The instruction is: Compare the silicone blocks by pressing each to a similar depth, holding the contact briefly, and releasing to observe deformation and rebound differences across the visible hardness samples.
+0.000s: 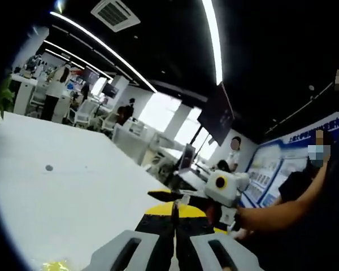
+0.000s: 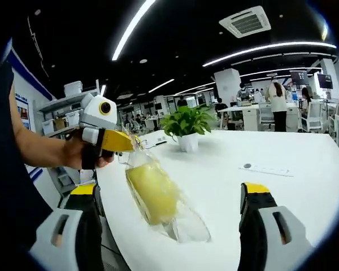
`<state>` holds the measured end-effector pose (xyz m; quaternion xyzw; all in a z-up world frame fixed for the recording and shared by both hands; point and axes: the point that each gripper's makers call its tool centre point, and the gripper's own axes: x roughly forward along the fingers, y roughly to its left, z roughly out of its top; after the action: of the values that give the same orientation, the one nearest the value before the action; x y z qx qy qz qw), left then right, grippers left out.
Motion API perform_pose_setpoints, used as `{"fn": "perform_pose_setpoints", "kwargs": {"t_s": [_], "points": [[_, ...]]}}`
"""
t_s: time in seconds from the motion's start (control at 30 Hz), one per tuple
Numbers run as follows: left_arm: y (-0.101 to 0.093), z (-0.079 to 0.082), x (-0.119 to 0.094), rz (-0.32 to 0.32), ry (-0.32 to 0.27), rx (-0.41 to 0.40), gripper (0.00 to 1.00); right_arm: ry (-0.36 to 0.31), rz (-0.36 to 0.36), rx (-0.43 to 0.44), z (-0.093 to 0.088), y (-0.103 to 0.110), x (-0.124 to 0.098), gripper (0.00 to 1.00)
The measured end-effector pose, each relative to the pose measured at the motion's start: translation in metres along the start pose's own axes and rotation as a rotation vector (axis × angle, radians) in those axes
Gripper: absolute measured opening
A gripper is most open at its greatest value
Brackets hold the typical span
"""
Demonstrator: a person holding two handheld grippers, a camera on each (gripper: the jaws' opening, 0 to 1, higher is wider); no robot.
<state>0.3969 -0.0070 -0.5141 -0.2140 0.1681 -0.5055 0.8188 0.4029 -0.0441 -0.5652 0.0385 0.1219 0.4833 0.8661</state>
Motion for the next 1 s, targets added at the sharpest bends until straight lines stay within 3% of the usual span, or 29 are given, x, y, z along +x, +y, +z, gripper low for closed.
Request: {"fn": "perform_pose_setpoints", "kwargs": {"t_s": [0.2,0.4,0.73,0.8,0.83,0.9,1.0], "points": [[0.001,0.005,0.014,-0.001,-0.031,-0.027,0.00,-0.011,-0.101,-0.016,-0.002,-0.029,-0.027,0.97],[0.004,-0.006,0.025,0.011,-0.028,-0.048,0.00,-0.027,-0.149,0.021,-0.009,-0.045,-0.045,0.97],[0.023,-0.035,0.032,0.047,-0.044,-0.170,0.00,-0.006,-0.195,0.045,-0.030,-0.050,-0.064,0.97],[0.030,-0.047,0.034,0.065,-0.017,-0.136,0.00,-0.003,-0.204,0.066,-0.035,-0.050,-0.067,0.97],[0.035,-0.053,0.035,0.077,-0.004,-0.170,0.00,0.006,-0.210,0.082,-0.039,-0.050,-0.068,0.97],[0.041,-0.067,0.038,0.093,0.022,-0.152,0.00,0.022,-0.214,0.096,-0.047,-0.048,-0.069,0.97],[0.051,-0.078,0.041,0.101,0.003,-0.247,0.00,0.023,-0.223,0.115,-0.055,-0.045,-0.070,0.97]]}}
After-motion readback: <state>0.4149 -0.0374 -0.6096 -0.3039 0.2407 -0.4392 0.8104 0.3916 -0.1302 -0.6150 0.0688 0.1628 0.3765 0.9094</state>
